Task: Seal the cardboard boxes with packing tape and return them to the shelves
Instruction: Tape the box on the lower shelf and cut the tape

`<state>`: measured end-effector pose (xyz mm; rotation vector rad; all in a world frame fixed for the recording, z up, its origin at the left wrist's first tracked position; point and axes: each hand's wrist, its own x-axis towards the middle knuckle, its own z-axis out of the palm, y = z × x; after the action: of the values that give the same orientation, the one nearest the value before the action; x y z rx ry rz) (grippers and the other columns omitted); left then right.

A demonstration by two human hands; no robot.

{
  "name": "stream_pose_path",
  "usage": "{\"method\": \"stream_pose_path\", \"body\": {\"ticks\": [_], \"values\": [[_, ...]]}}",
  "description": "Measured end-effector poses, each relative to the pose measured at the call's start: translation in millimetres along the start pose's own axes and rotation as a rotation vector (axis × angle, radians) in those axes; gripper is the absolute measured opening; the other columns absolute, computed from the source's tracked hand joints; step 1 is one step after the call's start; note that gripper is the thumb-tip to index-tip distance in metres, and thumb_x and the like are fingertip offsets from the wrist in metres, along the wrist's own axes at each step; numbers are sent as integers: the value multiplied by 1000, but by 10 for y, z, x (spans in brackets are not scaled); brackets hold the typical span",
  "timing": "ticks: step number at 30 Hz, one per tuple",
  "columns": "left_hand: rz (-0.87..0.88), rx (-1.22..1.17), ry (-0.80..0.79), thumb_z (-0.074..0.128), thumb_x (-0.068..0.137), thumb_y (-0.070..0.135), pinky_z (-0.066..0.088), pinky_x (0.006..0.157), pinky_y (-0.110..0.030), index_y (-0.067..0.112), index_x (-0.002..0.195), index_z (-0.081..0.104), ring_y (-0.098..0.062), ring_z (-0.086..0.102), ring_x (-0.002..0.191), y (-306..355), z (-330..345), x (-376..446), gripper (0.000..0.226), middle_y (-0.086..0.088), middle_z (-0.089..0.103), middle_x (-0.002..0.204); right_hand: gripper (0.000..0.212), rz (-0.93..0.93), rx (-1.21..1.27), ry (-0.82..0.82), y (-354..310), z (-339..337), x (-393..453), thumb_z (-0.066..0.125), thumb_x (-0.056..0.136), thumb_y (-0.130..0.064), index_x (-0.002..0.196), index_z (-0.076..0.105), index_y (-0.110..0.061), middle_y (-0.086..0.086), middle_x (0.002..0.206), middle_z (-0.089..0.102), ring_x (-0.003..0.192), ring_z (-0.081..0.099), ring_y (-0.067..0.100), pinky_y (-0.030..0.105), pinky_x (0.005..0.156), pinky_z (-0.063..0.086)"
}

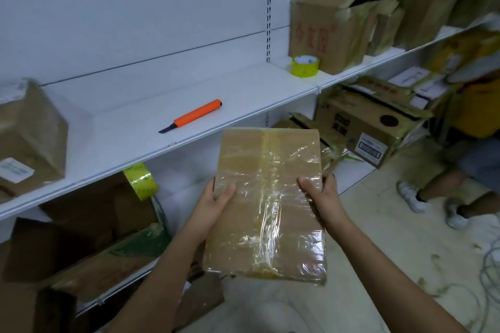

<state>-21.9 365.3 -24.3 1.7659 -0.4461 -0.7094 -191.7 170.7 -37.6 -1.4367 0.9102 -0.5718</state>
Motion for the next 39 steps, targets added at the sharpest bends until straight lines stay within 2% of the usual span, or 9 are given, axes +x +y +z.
{"method": "stream_pose_path", "body": {"ticks": [5,8,14,17,21,26,28,33,39], "values": [[63,43,-93,70,86,47,56,62,-19,35,124,44,-5,70,86,348,218,83,47,10,66,109,74,-154,-118,117,-212,-306,-161,70,88,-49,151,32,-40,5,138,34,121,41,16,33,105,34],[113,33,-149,72,82,51,60,71,-27,32,128,47,-10,71,91,547,352,135,56,7,68,111,75,-246,-90,193,-397,-507,-250,69,89,-45,153,29,-41,3,148,32,127,39,11,34,111,32],[237,-43,-210,77,72,60,60,80,-31,31,133,48,-14,68,103,1072,479,26,74,4,65,121,96,-404,-2,219,-983,-791,-567,71,70,-68,151,23,-49,-10,151,45,134,49,15,51,112,40],[358,-67,-188,70,73,57,55,69,-19,29,134,46,-8,65,100,1376,482,-151,72,7,63,120,103,-524,-55,247,-1342,-870,-803,71,67,-77,152,17,-51,-10,155,39,138,44,18,53,112,38],[560,-98,-150,74,72,67,57,83,-27,33,133,49,-8,67,105,1736,330,-338,74,10,66,119,103,-713,-137,314,-1791,-848,-1134,69,72,-74,153,11,-51,-11,161,28,146,33,17,54,116,33],[747,-197,-164,71,85,45,56,92,-34,26,133,52,-12,67,113,2223,-32,-552,55,8,69,122,102,-943,-211,397,-2214,-691,-1386,65,79,-68,158,7,-37,-9,163,23,148,28,15,53,118,30],[790,-174,-121,72,86,41,56,88,-26,25,134,50,-8,66,112,2348,-213,-636,55,9,68,123,103,-998,-217,371,-2306,-599,-1370,65,80,-66,158,6,-34,-4,163,25,147,31,18,53,117,32],[866,-65,107,72,84,42,48,92,-18,45,128,45,8,58,113,2338,-673,-813,52,33,61,119,97,-1002,-164,201,-2334,-179,-1176,68,89,-45,159,4,-26,-2,157,36,141,39,11,37,118,34],[907,5,361,74,89,22,46,105,-28,25,147,38,-2,54,126,1983,-1216,-1054,68,10,58,136,88,-869,23,-57,-2175,529,-911,65,92,-26,156,4,-30,-32,134,37,111,40,-31,2,100,36]]}}
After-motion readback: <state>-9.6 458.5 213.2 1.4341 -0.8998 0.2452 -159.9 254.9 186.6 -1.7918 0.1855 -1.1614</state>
